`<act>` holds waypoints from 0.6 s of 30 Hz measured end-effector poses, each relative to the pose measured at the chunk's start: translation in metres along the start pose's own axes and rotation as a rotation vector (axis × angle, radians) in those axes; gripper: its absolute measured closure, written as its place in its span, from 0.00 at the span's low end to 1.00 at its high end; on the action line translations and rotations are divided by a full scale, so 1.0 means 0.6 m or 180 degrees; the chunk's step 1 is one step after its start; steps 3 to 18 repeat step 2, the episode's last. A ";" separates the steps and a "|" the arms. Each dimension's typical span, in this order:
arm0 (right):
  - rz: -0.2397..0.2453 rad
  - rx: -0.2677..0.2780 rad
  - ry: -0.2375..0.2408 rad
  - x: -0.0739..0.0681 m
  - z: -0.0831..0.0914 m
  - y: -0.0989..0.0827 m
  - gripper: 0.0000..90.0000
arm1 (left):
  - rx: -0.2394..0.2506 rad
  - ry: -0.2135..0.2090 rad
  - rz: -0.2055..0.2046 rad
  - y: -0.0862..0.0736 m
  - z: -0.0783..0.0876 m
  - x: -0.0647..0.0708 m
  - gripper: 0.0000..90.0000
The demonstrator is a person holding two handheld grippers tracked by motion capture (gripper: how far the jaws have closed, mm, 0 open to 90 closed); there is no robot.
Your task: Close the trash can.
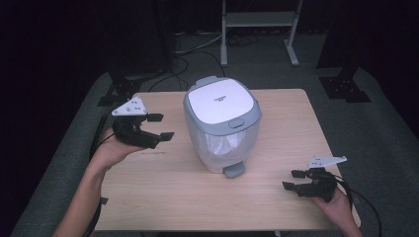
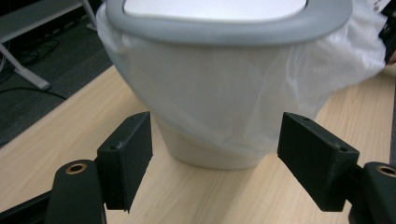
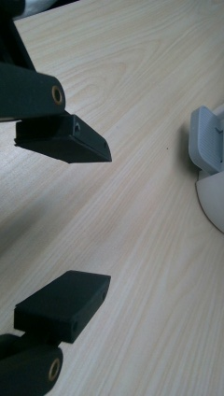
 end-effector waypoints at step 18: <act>-0.0002 0.0011 -0.0003 0.000 0.001 0.000 0.37 | 0.0003 0.0006 0.0008 -0.005 0.000 0.001 0.28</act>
Point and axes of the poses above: each handheld gripper's, and its own axes: z roughly backward along the jaws, y roughly out of its top, x roughly to its right, the point moved 5 cm from there along -z, roughly forward along the jaws, and after that the axes turned 3 degrees about -z, right-handed, at the moved point
